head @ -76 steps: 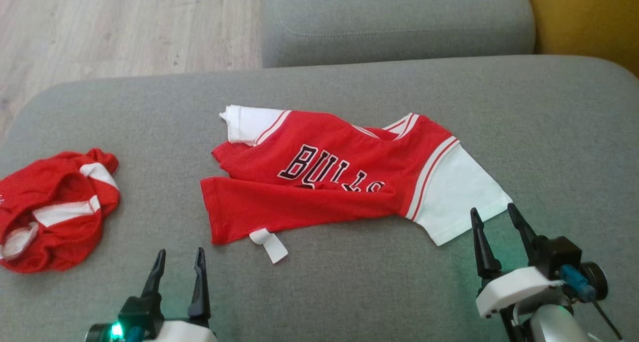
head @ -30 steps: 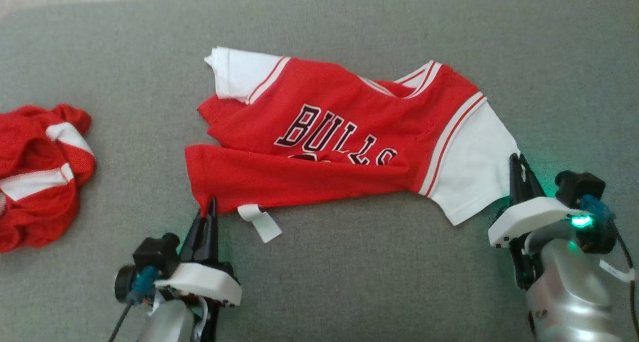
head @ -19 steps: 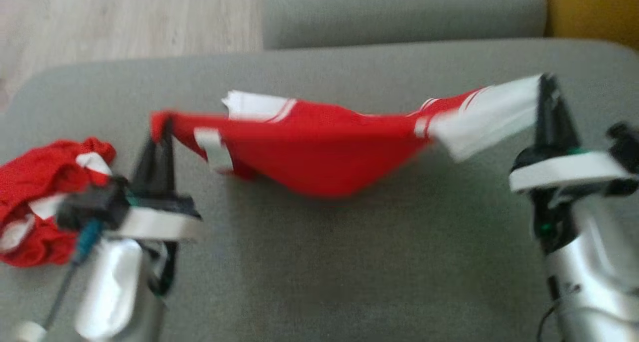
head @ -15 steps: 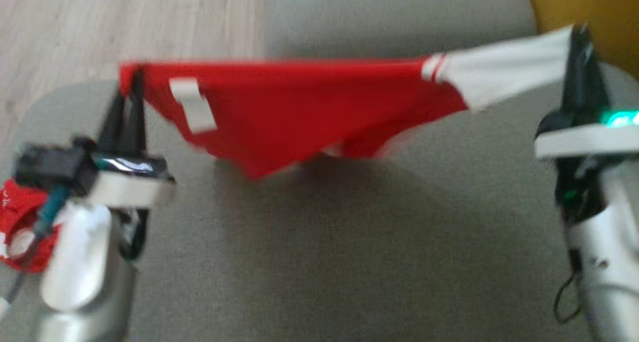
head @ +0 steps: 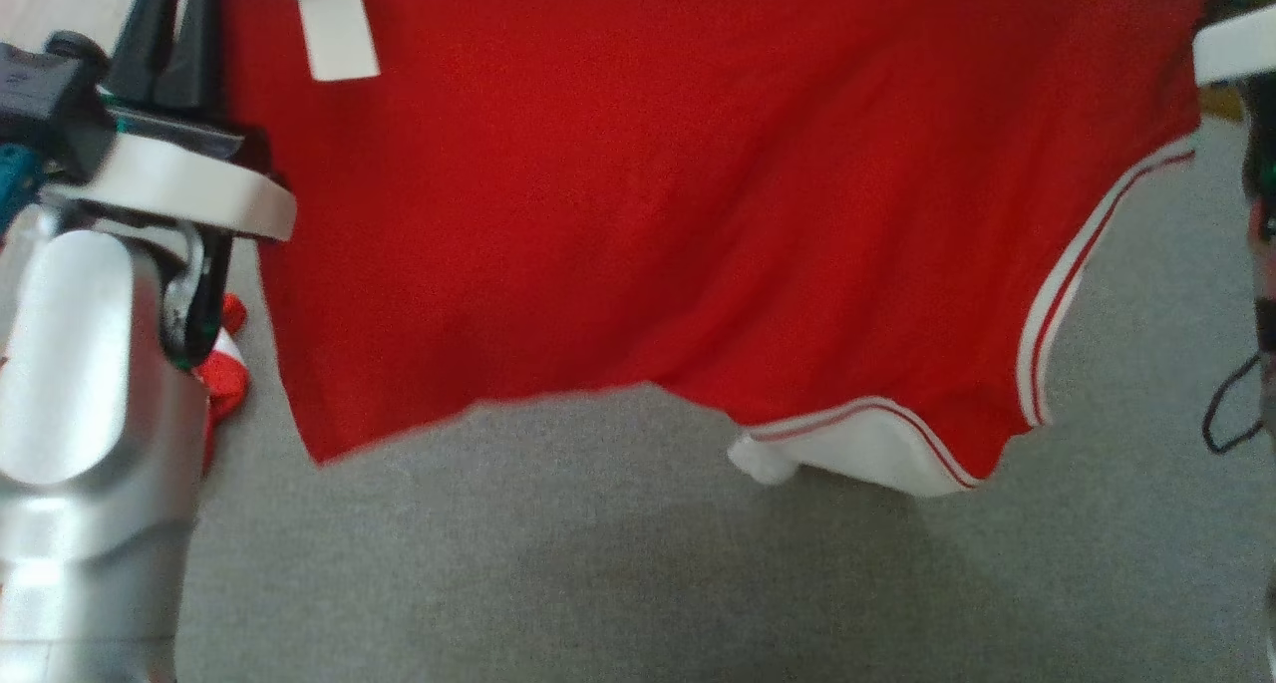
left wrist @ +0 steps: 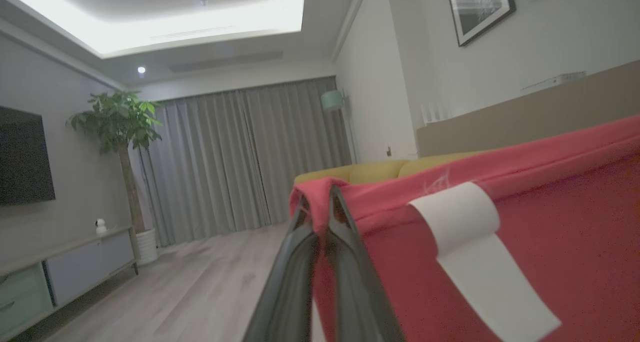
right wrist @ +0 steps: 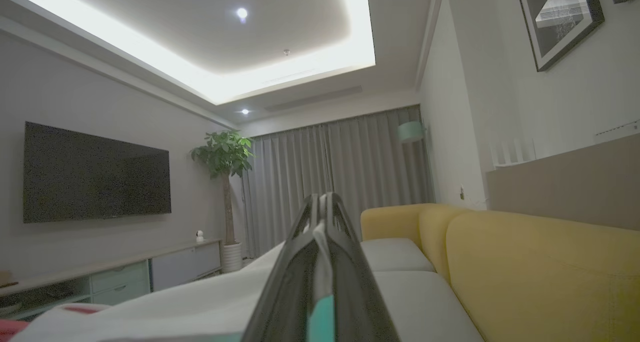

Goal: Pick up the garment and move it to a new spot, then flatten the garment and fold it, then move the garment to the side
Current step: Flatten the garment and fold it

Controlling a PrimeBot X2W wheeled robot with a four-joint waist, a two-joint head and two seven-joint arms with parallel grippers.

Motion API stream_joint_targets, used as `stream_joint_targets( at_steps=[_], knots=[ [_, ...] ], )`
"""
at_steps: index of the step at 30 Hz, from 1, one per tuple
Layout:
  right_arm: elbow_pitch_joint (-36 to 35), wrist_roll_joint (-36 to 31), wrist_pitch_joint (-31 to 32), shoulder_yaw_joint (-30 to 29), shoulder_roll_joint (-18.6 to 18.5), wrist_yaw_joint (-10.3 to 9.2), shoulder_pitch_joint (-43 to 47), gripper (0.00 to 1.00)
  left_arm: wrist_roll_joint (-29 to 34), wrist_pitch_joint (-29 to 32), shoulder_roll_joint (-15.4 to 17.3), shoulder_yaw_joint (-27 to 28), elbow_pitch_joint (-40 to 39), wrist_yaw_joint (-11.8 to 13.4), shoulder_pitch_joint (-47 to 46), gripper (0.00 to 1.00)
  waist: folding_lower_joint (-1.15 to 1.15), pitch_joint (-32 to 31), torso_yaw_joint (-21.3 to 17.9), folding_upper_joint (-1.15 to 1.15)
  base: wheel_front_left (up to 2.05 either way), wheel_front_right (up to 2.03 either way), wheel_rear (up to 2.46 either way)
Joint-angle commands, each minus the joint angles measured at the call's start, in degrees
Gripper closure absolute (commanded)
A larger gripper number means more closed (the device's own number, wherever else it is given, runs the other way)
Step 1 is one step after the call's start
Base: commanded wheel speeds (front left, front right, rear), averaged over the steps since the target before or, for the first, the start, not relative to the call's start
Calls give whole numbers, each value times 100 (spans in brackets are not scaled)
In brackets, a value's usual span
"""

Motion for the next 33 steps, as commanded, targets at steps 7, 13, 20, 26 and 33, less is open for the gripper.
stream_joint_targets(
  at_steps=[7, 13, 20, 26, 33],
  knots=[
    [932, -716, -597, 44, 48, -4, -1808, 100, 349, -598, 117, 84, 858, 328, -1558, 100, 0, 1071, -119, 0, 0, 0, 0],
    [1791, -1101, -1054, -496, 68, -4, -2841, 100, 259, -1172, -90, 307, 1369, 558, -2494, 100, 0, 1328, -181, 0, 0, 0, 0],
    [1937, -808, -1098, -906, 153, -4, -2497, 100, 156, -1218, -204, 424, 1637, 502, -2020, 100, 0, 1395, -331, 0, 0, 0, 0],
    [1690, -279, -1100, -616, 347, -4, -708, 100, -124, -1220, -620, 750, 1666, 353, -337, 100, 0, 1375, -503, 0, 0, 0, 0],
    [1322, 569, -1101, -32, 491, -4, 1612, 100, -295, -1220, -1101, 1178, 1810, 188, 1438, 100, 0, 1224, -641, 0, 0, 0, 0]
  ],
)
